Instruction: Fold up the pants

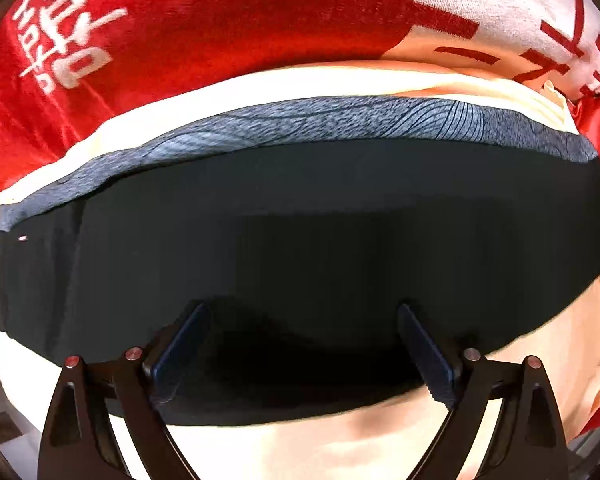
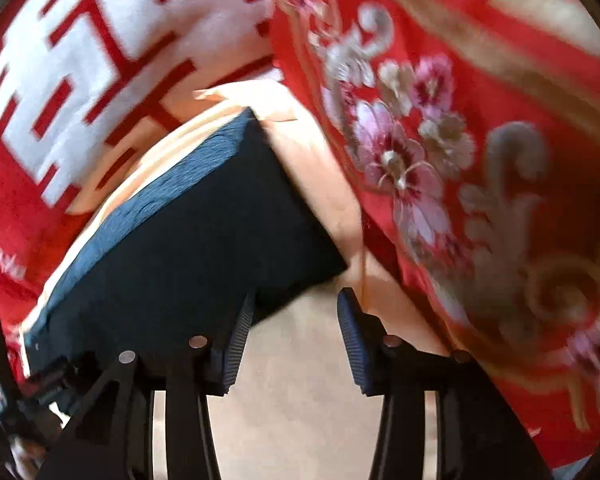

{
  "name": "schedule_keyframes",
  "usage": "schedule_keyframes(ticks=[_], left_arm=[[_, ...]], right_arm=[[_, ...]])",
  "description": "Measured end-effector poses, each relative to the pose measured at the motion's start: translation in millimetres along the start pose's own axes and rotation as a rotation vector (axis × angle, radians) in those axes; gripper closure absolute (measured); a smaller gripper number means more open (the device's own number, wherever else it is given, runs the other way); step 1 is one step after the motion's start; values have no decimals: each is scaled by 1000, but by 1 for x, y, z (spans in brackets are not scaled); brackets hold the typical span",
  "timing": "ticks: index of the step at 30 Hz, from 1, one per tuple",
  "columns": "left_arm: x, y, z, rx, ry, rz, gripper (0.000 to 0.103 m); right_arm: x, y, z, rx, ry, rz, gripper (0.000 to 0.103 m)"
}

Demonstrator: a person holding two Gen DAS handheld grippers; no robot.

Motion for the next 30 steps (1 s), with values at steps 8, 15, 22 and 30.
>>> schedule_keyframes(ticks=[8,15,22,30], left_arm=[[35,30,47,-22,36,-9,7],[48,41,122,-49,76,-33,7],[26,42,202,-58,102,-49,7],[33,37,320,-115,195,-46,7]], right_arm=[[43,0,45,-53,72,70,55],[69,-11,131,-111,140,77,55],[114,-22,232,-208,206,116,55],[206,-60,339,-426,189,273,55]])
Point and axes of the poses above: each gripper's, at about its wrist camera, not at the fingertips, and y roughly against the way its jaws point, z to its left, x to its underside, the point moved 4 cm from there along -y, roughly the way its jaws point, and after that the axes turned 1 degree about -y, right-handed, at the moved point
